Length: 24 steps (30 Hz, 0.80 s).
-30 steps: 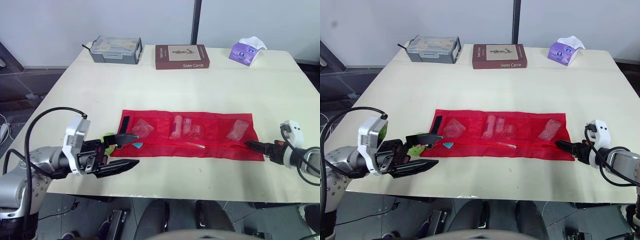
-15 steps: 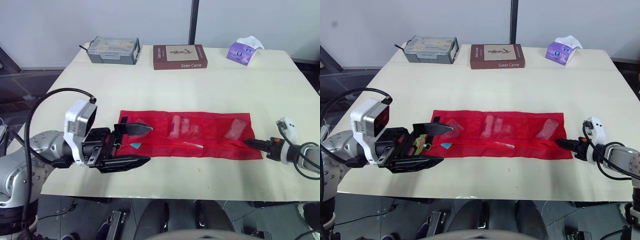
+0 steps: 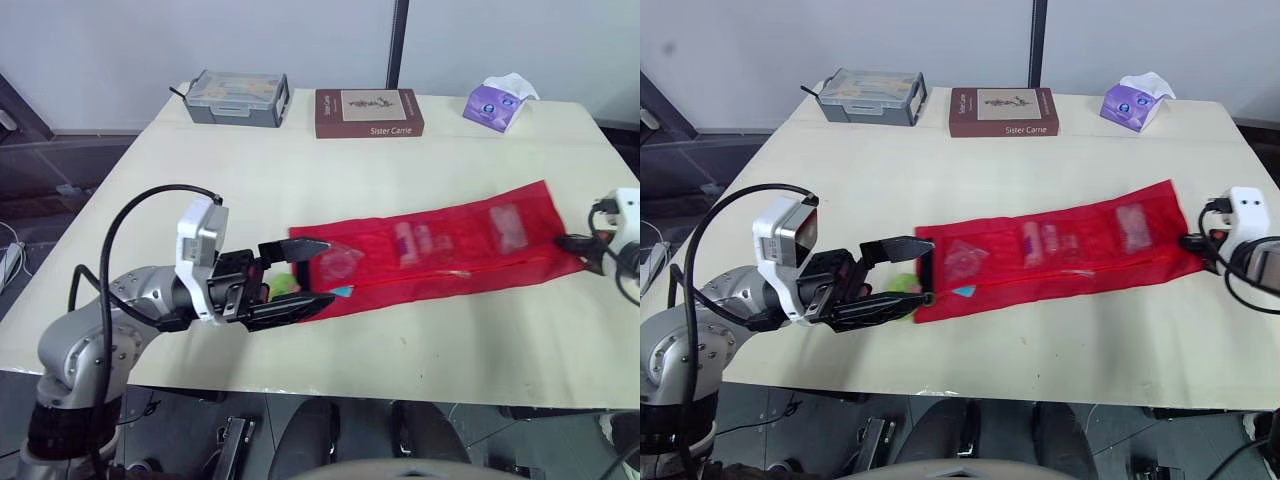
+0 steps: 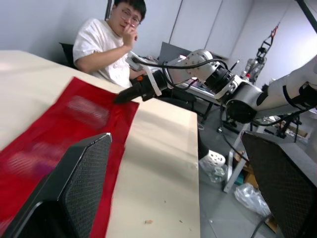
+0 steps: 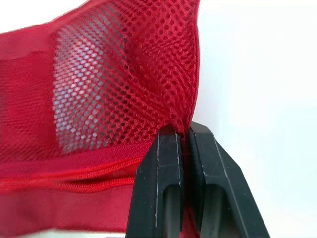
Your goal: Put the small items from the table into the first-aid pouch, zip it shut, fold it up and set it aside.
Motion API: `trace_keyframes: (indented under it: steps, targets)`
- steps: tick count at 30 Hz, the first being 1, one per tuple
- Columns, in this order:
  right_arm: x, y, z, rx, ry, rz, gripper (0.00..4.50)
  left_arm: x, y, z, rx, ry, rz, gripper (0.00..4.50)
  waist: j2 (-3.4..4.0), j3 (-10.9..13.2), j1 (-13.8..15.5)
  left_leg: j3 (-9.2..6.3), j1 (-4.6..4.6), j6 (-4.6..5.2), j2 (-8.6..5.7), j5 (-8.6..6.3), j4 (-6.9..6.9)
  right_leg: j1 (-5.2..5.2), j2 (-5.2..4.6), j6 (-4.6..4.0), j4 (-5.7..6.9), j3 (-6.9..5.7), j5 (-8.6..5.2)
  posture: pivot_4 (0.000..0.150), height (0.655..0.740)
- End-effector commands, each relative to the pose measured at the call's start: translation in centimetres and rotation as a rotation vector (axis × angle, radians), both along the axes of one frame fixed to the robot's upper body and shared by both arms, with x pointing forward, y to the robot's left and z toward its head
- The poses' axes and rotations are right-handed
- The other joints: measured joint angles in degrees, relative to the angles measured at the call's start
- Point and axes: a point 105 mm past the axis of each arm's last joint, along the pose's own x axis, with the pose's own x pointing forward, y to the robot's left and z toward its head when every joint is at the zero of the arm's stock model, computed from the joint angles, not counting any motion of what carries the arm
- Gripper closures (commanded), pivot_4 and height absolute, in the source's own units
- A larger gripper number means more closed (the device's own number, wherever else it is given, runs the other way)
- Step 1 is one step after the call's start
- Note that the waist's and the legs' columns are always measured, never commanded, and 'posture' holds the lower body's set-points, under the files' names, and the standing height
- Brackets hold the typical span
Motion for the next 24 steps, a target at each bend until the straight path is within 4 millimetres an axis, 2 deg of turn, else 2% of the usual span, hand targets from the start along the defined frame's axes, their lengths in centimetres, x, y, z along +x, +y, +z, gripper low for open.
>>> trace_keyframes:
  steps: [1,4,7,9,11,14,16,17,19,22,23,24]
  targets:
    - [-0.3,-2.7,0.5,-0.070,0.010,-0.059,4.46,0.0,-0.2,0.4,-0.001,-0.040,0.010,0.00,-0.01,0.00,-0.04,-0.03,-0.01,0.00,0.00,0.00,-0.01,0.00,0.01,0.00,0.00,-0.02,0.00,0.150,0.7400]
    - [-1.3,-1.9,-0.7,-0.049,0.078,-0.028,4.46,0.1,0.5,0.1,0.002,-0.019,0.031,0.00,0.01,-0.01,-0.33,-0.05,0.00,0.00,0.07,0.00,-0.05,0.00,0.08,-0.01,0.01,-0.03,0.00,0.150,0.7400]
    - [-3.6,0.1,-2.0,0.017,0.150,0.019,4.46,0.5,1.2,-0.8,0.028,0.016,0.070,0.00,0.01,-0.01,-0.51,-0.10,0.00,0.00,0.12,0.00,-0.08,-0.01,0.11,-0.01,0.05,-0.05,0.00,0.150,0.7400]
    - [-4.8,1.2,-2.6,0.002,0.159,0.038,4.46,0.6,1.8,-1.2,0.048,0.033,0.090,0.00,0.00,-0.02,-0.51,-0.14,0.00,0.00,0.17,0.00,-0.08,0.00,0.14,-0.01,0.05,-0.09,-0.01,0.150,0.7400]
    - [-5.2,2.1,-2.7,0.020,0.119,0.031,4.46,0.9,2.5,-1.6,0.057,0.064,0.106,0.00,0.00,-0.01,-0.65,-0.12,0.03,0.00,0.18,0.00,-0.08,0.00,0.15,0.02,0.05,-0.08,-0.02,0.150,0.7400]
    - [-5.6,2.4,-1.4,-0.019,0.028,0.064,4.46,1.7,3.6,-1.5,0.063,0.095,0.138,0.00,0.03,0.00,-0.82,-0.05,0.08,-0.01,0.20,0.00,-0.07,0.00,0.15,0.23,0.06,-0.04,-0.14,0.150,0.7400]
    - [-6.2,2.8,0.0,-0.057,-0.031,0.128,3.75,2.8,4.7,-1.5,0.054,0.127,0.186,0.00,0.05,0.01,-0.79,-0.05,0.09,-0.01,0.19,0.00,-0.08,-0.01,0.14,0.22,0.06,-0.04,-0.15,0.150,0.7400]
    - [-6.5,3.6,1.0,-0.065,-0.085,0.181,3.49,3.4,5.4,-1.8,0.050,0.148,0.223,0.00,0.07,0.02,-0.75,-0.06,0.09,-0.02,0.19,0.00,-0.09,-0.01,0.14,0.22,0.07,-0.05,-0.15,0.150,0.7400]
    - [-7.5,5.2,2.6,-0.086,-0.166,0.284,2.63,4.4,6.8,-2.3,0.047,0.187,0.281,0.00,0.09,0.03,-0.72,-0.06,0.07,-0.02,0.19,0.00,-0.09,-0.01,0.14,0.23,0.06,-0.05,-0.15,0.150,0.7400]
    - [-9.5,7.9,5.2,-0.101,-0.281,0.446,0.96,5.8,8.1,-3.0,0.054,0.236,0.361,0.00,0.06,0.06,-0.73,-0.08,0.08,-0.02,0.20,0.00,-0.12,-0.01,0.14,0.24,0.06,-0.07,-0.15,0.150,0.7400]
    - [-10.1,9.0,6.4,-0.122,-0.333,0.513,0.28,6.5,8.4,-3.1,0.059,0.236,0.397,0.00,0.02,0.07,-0.72,-0.08,0.07,-0.02,0.21,0.00,-0.11,-0.01,0.14,0.25,0.06,-0.07,-0.16,0.150,0.7400]
    - [-10.5,9.9,7.5,-0.131,-0.375,0.566,0.12,7.1,8.6,-3.1,0.059,0.241,0.424,0.00,-0.02,0.08,-0.76,-0.07,0.10,-0.02,0.21,0.00,-0.11,0.00,0.13,0.25,0.05,-0.07,-0.16,0.150,0.7400]
